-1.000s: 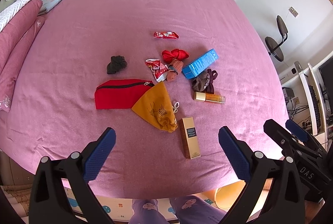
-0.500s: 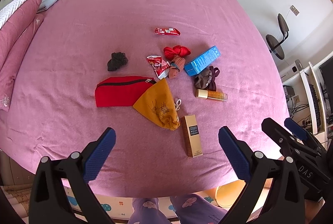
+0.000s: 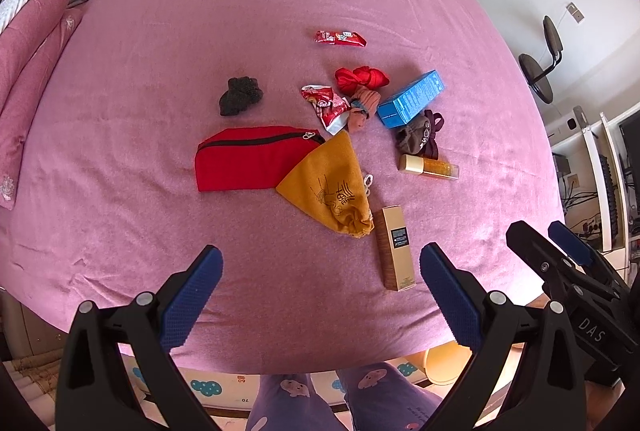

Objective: Collect trash
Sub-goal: 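Grasp the gold box with the right tool while the left tool grasps the mustard pouch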

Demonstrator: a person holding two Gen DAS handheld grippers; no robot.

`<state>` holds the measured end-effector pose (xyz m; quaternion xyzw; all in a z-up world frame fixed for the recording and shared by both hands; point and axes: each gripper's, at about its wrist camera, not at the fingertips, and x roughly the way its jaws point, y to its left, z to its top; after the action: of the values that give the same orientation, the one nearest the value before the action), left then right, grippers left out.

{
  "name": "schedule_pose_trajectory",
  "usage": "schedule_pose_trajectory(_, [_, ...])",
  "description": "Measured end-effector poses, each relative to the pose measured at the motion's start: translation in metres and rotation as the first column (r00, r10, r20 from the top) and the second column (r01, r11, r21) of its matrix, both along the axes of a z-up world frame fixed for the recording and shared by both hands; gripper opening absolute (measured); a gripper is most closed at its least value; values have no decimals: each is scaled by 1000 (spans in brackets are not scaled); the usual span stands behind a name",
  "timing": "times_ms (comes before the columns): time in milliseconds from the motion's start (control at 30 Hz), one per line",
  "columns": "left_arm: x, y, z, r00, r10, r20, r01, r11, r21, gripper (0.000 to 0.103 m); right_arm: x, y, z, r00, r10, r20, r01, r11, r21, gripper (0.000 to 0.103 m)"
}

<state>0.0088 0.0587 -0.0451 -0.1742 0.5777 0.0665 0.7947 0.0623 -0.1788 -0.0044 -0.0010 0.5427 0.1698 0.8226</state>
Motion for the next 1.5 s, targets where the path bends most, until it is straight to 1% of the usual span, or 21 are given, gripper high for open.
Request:
schedule_pose_trajectory(200, [5,7,-15,999,-24,-25,23,999,-32,99,3,7,-14,999,-34,-20,34,999,-4,94])
schedule_pose_trajectory(367, [13,4,-31,998,-35,-55,32,998,-52,99,5,7,-36,998,-43,-51,42,999,-31,94])
schedule_pose_trajectory(533, [23,1,-55,996,-3,-90,-3,998,-70,99,10,3,-69,995,-24,-99,18,998,-58,94])
schedule_pose_trajectory(700, [32,-1,-85,989,57,-140,-71,993,-99,99,18,-1,-106,987,-6,-160,-6,997,-76,94])
schedule_pose_trajectory(900, [48,-11,-120,977,82,-194,-109,985,-133,99,22,-4,-149,973,10,-230,-29,997,-78,93])
schedule_pose_trajectory(1000, [54,-16,-133,973,92,-210,-125,981,-147,99,19,0,-171,962,30,-270,-54,995,-80,88])
schedule_pose_trajectory(1067, [59,-20,-141,970,95,-222,-130,980,-149,99,17,3,-185,955,35,-294,-62,995,-82,82])
schedule_pose_trajectory(1300, [66,-26,-161,961,107,-253,-144,980,-134,99,16,5,-225,934,22,-357,-61,993,-98,78])
schedule_pose_trajectory(1400, [69,-30,-168,957,114,-268,-153,980,-128,99,16,4,-240,920,16,-391,-62,992,-106,67])
schedule_pose_trajectory(1500, [73,-34,-172,954,120,-275,-159,979,-124,99,15,1,-241,925,9,-380,-62,990,-127,54])
